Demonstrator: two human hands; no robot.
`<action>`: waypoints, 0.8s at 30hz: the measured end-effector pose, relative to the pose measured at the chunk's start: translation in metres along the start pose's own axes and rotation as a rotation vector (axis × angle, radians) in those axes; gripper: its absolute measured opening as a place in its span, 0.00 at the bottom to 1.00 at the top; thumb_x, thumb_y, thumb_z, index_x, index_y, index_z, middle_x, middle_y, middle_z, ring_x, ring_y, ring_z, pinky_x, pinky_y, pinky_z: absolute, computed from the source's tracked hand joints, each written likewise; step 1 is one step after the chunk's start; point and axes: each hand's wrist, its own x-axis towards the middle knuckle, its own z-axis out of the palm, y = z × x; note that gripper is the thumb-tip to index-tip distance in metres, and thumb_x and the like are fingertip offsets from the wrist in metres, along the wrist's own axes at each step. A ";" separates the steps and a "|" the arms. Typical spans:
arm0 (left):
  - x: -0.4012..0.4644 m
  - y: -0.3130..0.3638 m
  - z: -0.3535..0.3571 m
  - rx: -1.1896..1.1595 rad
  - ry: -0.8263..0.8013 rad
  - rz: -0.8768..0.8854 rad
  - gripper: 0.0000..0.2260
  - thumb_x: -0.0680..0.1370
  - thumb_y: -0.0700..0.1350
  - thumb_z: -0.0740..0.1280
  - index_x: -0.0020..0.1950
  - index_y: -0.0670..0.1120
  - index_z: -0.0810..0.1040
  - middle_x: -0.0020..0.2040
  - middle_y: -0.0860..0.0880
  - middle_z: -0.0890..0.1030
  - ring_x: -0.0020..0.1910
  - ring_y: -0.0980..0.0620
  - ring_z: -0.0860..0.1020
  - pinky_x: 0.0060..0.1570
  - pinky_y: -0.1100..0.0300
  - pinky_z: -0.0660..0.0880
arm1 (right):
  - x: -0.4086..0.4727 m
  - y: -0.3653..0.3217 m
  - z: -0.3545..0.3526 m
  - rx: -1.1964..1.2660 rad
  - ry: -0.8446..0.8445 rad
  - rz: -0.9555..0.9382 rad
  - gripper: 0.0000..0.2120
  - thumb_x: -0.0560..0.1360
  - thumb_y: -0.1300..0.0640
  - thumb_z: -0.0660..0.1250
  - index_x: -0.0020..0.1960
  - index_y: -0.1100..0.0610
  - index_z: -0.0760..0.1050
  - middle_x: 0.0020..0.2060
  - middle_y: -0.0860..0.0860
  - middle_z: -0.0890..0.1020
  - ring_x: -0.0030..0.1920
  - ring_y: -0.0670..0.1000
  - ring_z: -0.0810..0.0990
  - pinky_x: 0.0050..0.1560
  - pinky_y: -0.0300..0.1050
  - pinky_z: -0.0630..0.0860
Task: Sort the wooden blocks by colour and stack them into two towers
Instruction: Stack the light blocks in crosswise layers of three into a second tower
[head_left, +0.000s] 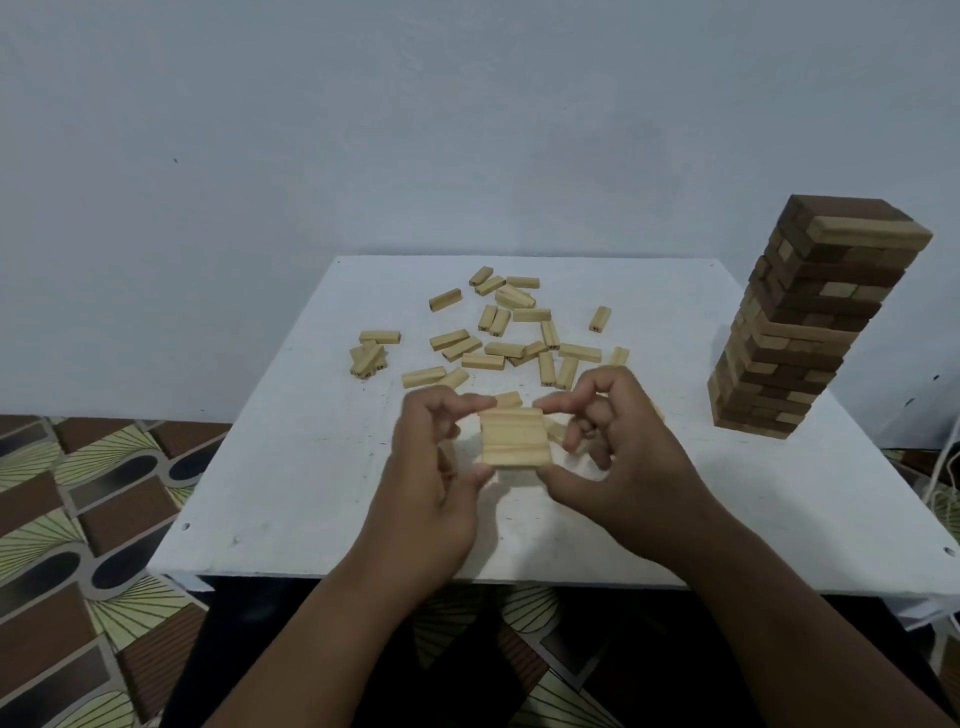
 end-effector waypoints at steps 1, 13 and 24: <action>0.001 0.000 -0.007 -0.049 0.027 -0.013 0.28 0.77 0.30 0.65 0.56 0.63 0.62 0.65 0.59 0.76 0.61 0.64 0.72 0.49 0.74 0.68 | 0.006 -0.004 0.007 0.035 0.003 -0.003 0.28 0.66 0.61 0.77 0.52 0.40 0.64 0.52 0.47 0.82 0.42 0.48 0.74 0.40 0.40 0.71; -0.001 -0.046 -0.053 -0.065 0.071 -0.277 0.25 0.76 0.31 0.67 0.59 0.58 0.62 0.58 0.62 0.81 0.59 0.69 0.75 0.48 0.77 0.70 | 0.024 -0.002 0.070 0.007 -0.064 0.022 0.26 0.71 0.61 0.75 0.57 0.47 0.62 0.59 0.42 0.81 0.57 0.41 0.76 0.51 0.24 0.66; -0.003 -0.055 -0.046 -0.047 0.021 -0.284 0.27 0.76 0.30 0.66 0.58 0.61 0.62 0.61 0.57 0.78 0.63 0.61 0.74 0.51 0.78 0.69 | 0.026 0.010 0.072 0.022 -0.100 0.105 0.25 0.70 0.63 0.75 0.55 0.46 0.63 0.58 0.40 0.81 0.59 0.36 0.76 0.51 0.22 0.66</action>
